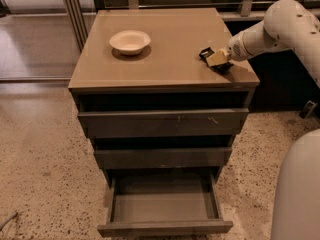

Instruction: Place rxbar chocolate into bottom drawer

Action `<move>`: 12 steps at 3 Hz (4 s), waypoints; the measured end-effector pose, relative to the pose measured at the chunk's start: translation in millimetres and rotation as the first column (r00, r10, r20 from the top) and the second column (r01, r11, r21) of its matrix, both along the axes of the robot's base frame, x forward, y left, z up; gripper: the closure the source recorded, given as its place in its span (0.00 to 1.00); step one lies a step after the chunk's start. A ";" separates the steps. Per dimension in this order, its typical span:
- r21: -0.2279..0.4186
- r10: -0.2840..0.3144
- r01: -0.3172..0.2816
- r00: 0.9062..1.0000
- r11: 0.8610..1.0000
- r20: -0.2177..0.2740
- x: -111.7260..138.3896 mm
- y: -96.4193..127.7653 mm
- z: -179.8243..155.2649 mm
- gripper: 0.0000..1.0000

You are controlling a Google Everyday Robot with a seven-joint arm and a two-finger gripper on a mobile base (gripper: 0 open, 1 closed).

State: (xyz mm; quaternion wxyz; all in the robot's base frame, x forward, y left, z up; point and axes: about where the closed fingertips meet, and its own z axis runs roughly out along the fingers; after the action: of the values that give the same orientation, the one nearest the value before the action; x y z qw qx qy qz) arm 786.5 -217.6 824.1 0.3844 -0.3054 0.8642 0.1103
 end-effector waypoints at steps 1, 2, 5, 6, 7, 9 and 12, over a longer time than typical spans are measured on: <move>-0.020 0.108 -0.108 0.993 0.994 0.040 -10.8 4.3 22.6 1.00; -0.047 0.272 -0.269 0.960 0.962 0.069 -33.7 7.1 49.4 1.00; -0.092 0.500 -0.494 0.863 0.865 0.065 -68.9 12.6 76.4 1.00; -0.134 0.599 -0.588 0.799 0.797 0.052 -83.2 27.5 78.3 1.00; -0.171 0.733 -0.717 0.678 0.676 0.054 -121.7 32.7 87.1 1.00; -0.119 0.780 -0.773 0.624 0.623 0.035 -202.4 4.1 82.3 1.00; -0.139 0.767 -0.756 0.640 0.639 0.045 -222.6 6.9 58.6 1.00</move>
Offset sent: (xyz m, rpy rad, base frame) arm -0.0838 -0.0044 0.0919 -0.0783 -0.0660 0.5650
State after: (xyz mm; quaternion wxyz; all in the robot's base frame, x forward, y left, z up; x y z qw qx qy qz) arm 563.9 -210.7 882.8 0.3277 -0.6662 0.6394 0.1999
